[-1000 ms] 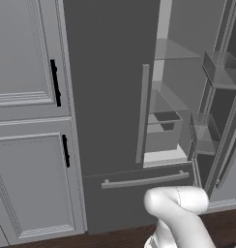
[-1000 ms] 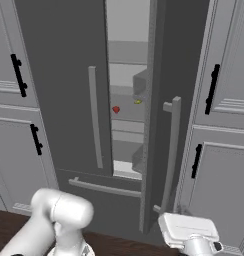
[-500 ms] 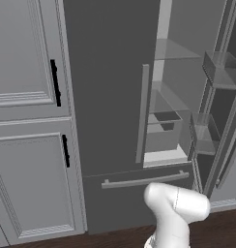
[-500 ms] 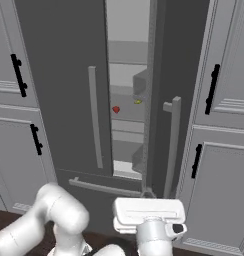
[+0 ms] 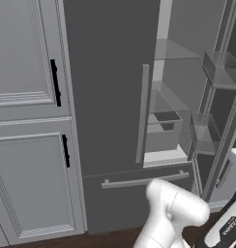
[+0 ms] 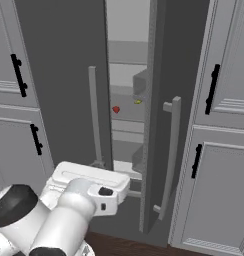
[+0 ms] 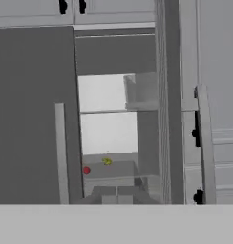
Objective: Take the strawberry from the fridge and place it on top of the pancake, located on the dining counter.
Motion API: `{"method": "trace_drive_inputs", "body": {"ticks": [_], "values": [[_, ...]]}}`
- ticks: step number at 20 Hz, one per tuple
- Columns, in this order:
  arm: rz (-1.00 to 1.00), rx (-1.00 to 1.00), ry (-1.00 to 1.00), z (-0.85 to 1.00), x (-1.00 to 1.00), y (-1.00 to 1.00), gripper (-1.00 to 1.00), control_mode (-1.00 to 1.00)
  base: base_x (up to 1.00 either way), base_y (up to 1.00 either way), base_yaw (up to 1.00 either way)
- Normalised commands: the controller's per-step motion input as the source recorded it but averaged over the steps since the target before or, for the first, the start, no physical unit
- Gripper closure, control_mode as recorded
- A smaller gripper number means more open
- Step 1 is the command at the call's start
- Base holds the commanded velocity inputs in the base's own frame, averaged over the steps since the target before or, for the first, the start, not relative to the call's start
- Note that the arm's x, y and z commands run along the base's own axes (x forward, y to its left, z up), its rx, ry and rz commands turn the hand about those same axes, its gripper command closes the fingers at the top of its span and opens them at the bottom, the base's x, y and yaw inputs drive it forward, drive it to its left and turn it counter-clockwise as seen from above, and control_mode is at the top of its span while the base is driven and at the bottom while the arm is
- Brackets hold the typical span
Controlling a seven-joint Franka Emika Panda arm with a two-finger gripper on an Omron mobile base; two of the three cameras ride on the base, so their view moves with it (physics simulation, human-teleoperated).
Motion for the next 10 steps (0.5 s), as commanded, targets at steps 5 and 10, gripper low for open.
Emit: {"method": "trace_drive_inputs", "body": {"ticks": [5,10], "values": [[-0.34,-0.18,0.0,0.2,0.27,0.94,1.0,-1.0,0.0,0.0,0.0],[-0.31,-0.07,0.0,0.0,0.76,0.65,1.0,-1.0,0.0,0.0,0.0]]}}
